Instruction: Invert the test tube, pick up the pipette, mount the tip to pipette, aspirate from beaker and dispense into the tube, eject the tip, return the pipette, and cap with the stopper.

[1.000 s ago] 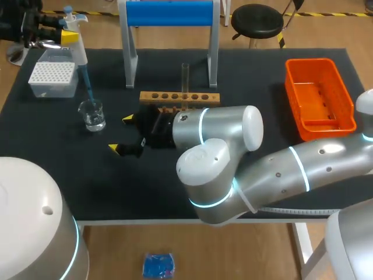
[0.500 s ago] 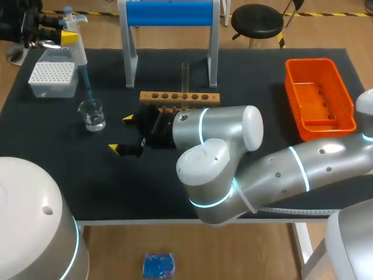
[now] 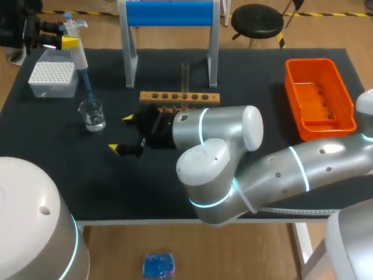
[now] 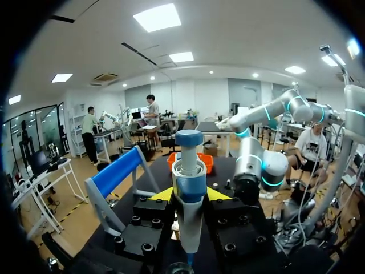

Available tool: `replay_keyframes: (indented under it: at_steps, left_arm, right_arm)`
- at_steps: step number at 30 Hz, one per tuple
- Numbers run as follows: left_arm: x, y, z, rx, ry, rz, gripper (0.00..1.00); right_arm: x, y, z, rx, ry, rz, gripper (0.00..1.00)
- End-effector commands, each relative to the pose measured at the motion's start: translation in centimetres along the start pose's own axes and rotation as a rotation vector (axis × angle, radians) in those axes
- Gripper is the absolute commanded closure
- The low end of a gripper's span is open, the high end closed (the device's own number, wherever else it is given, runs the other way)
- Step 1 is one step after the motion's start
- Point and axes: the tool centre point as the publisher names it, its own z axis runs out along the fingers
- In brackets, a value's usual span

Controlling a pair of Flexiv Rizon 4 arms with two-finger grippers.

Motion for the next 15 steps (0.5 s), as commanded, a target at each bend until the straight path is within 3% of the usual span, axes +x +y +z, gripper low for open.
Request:
replay_keyframes:
  at_steps: [1,15]
  left_arm:
    - [-0.5,0.6,0.0,0.003,0.005,0.006,1.00]
    - [-1.0,2.7,0.2,-0.001,0.001,0.002,1.00]
  right_arm:
    - [0.1,0.1,0.1,0.006,-0.002,-0.001,0.00]
    - [0.1,0.1,0.1,0.006,-0.002,-0.001,0.00]
